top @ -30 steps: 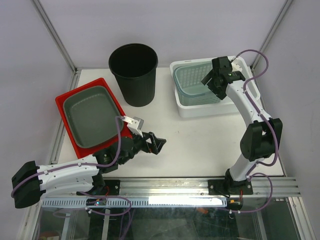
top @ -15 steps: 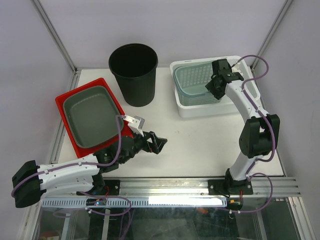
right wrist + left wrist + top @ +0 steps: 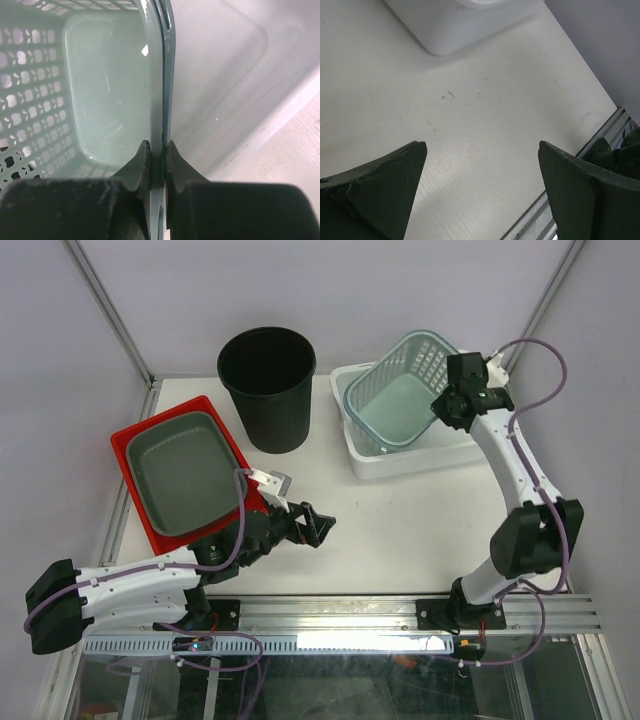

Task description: Turn the large container upside down

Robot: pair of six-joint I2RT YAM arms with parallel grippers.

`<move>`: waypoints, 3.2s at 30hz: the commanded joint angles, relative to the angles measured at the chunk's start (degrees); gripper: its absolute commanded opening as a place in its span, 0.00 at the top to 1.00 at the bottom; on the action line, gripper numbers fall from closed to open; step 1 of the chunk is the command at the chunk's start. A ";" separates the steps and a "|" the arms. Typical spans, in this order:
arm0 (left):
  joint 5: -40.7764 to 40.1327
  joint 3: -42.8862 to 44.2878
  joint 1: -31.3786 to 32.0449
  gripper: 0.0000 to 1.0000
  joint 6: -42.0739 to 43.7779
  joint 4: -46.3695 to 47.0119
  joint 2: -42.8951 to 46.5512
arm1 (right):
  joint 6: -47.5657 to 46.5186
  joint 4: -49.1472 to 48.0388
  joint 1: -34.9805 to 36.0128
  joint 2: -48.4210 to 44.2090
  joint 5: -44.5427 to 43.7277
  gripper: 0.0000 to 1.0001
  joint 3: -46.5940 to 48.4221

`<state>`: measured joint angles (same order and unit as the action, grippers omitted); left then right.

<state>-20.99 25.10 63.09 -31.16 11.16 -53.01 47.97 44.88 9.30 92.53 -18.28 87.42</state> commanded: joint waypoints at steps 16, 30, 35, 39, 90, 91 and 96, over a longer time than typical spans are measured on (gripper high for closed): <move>-18.82 25.66 0.44 0.01 -7.68 -40.47 11.98 | -26.85 -7.07 0.27 -41.35 48.08 1.00 -15.65; -25.67 32.31 0.21 0.01 -15.40 -47.72 9.82 | -27.77 7.54 16.50 -41.43 34.99 1.00 -28.55; -25.45 34.50 -0.35 0.01 -15.50 -48.41 6.95 | -23.36 6.78 27.04 -36.73 15.95 1.00 -28.16; -25.26 34.83 -1.47 0.01 -16.19 -48.66 7.31 | -21.31 3.35 29.82 -33.69 13.06 1.00 -28.17; 4.87 36.17 -37.18 0.01 -8.57 -54.54 1.87 | -6.98 -0.35 64.68 -7.46 6.10 1.00 -3.73; 4.97 36.42 -37.43 0.01 -8.18 -54.57 1.74 | -6.69 -1.37 63.98 -9.65 8.04 1.00 -4.02; 7.15 39.14 -39.12 0.01 -6.67 -54.58 1.43 | -2.36 -15.85 55.50 -21.92 24.71 1.00 -13.92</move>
<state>-16.71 60.73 25.28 -40.27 -45.39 -51.64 40.97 44.95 71.05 82.70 -7.90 78.91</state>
